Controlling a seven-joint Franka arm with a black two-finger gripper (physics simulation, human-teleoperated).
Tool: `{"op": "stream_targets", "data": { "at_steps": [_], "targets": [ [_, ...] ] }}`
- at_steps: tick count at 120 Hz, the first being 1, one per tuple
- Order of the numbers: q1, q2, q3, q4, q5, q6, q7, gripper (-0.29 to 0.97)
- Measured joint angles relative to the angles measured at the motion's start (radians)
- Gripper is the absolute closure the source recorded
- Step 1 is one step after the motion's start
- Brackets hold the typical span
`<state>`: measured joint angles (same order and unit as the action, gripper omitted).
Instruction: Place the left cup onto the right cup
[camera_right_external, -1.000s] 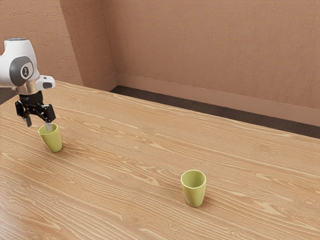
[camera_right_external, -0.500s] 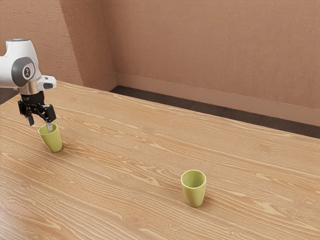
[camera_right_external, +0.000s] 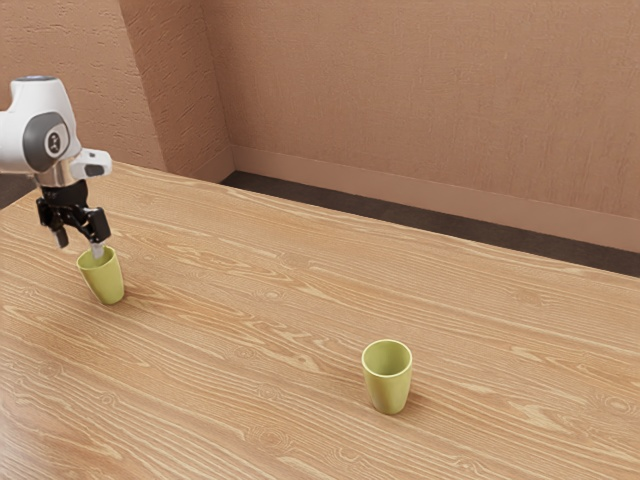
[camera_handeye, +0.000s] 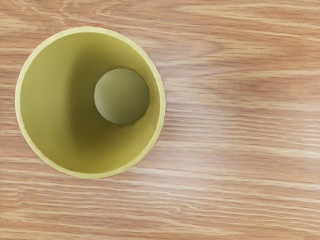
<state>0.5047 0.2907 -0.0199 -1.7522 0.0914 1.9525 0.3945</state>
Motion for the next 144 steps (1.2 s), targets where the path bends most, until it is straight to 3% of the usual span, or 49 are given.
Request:
{"op": "stream_targets", "data": {
  "at_steps": [79, 144],
  "targets": [
    [-0.01, 0.008, 0.0, 0.021, 0.0, -0.013, 0.012, 0.0],
    [-0.02, 0.097, -0.002, 0.086, -0.003, -0.012, 0.018, 0.0]
  ]
}}
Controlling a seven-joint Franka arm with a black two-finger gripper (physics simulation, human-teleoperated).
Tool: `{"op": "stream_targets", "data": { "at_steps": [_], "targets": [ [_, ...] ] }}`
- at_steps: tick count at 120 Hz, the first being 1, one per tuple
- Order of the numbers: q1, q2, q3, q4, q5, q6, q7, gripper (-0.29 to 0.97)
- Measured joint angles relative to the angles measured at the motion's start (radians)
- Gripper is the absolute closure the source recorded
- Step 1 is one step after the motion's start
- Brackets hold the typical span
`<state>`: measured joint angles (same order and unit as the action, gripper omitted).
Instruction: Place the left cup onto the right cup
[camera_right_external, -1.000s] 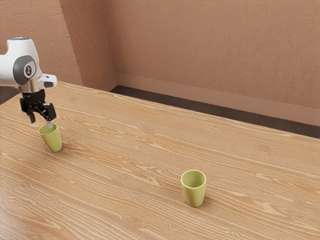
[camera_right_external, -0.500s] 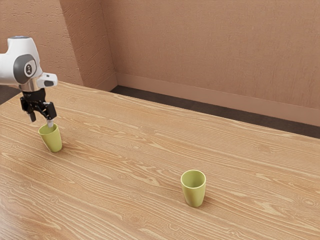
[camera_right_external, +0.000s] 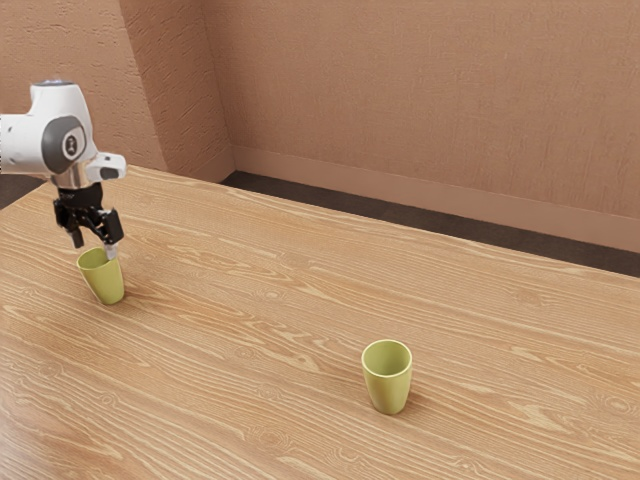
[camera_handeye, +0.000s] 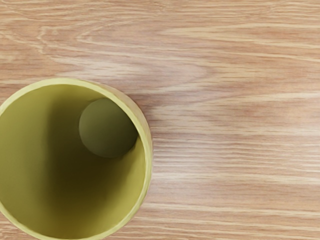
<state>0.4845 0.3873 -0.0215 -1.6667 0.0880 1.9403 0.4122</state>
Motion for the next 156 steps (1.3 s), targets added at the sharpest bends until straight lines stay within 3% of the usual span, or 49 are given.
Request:
{"op": "stream_targets", "data": {
  "at_steps": [156],
  "targets": [
    [-0.015, 0.082, 0.002, 0.023, 0.001, 0.033, 0.093, 0.0]
  ]
}}
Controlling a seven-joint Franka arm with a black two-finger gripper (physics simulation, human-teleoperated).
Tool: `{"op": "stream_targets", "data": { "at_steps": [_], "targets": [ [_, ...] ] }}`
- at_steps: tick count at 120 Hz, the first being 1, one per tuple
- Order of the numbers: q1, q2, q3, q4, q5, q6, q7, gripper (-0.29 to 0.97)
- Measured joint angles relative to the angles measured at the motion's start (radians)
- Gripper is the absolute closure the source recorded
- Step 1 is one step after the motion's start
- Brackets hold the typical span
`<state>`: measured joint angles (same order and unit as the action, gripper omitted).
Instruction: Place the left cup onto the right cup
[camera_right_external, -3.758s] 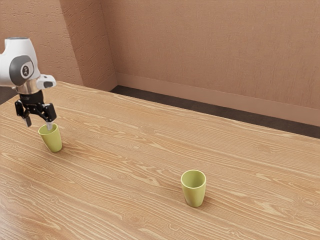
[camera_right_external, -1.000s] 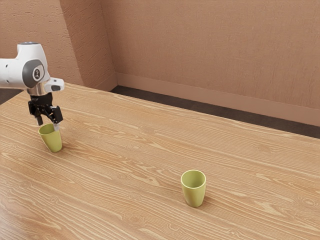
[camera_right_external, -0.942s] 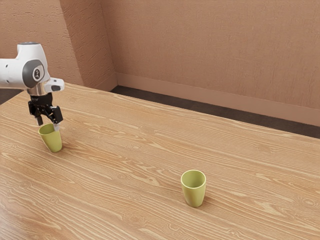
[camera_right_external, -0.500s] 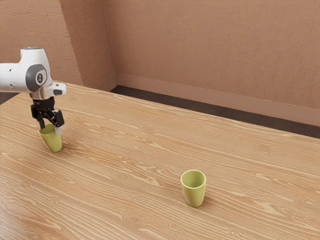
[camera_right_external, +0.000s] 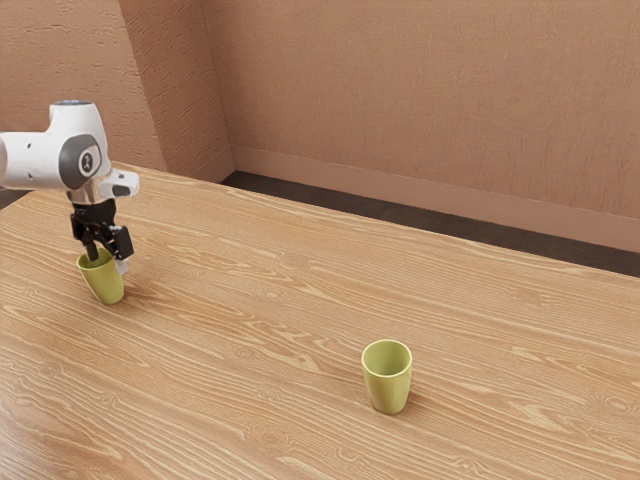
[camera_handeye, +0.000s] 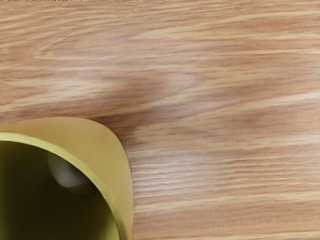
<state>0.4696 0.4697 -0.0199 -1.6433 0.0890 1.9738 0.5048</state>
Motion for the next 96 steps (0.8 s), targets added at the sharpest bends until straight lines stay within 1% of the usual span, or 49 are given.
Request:
{"op": "stream_targets", "data": {
  "at_steps": [23, 69, 96],
  "targets": [
    [0.001, 0.013, 0.0, 0.001, -0.001, 0.005, 0.017, 0.01],
    [0.001, 0.024, 0.002, 0.002, -0.003, 0.008, 0.037, 0.15],
    [0.004, 0.025, 0.003, 0.002, -0.003, 0.008, 0.041, 0.19]
  ]
}}
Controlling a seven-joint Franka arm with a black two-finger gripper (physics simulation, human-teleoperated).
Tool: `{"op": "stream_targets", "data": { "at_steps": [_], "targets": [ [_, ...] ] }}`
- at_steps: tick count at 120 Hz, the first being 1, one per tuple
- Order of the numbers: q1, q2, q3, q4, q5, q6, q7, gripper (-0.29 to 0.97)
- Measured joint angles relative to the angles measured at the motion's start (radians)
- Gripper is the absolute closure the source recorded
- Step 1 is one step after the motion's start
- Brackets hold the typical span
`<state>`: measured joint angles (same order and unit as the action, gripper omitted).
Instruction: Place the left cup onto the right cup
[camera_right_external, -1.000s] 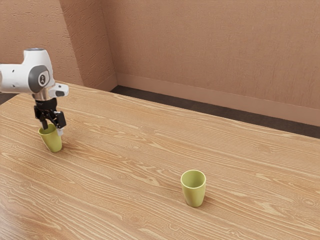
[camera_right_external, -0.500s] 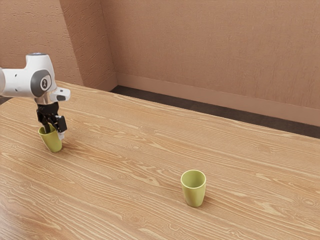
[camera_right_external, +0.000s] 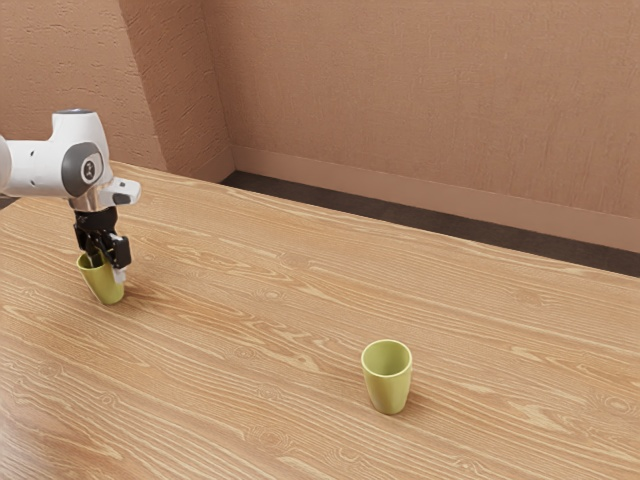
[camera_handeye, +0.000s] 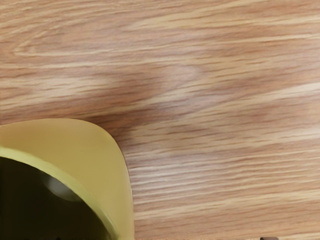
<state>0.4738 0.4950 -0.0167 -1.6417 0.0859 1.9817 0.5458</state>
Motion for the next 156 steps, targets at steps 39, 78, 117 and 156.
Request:
{"op": "stream_targets", "data": {
  "at_steps": [39, 78, 117, 156],
  "targets": [
    [0.009, -0.001, 0.001, 0.0, 0.0, 0.0, 0.004, 0.2],
    [0.009, -0.001, 0.001, 0.0, 0.001, 0.0, 0.009, 0.3],
    [0.009, -0.003, 0.003, 0.0, 0.001, 0.014, 0.012, 0.41],
    [0.009, -0.007, 0.004, 0.0, 0.001, 0.019, 0.014, 0.47]
  ]
}}
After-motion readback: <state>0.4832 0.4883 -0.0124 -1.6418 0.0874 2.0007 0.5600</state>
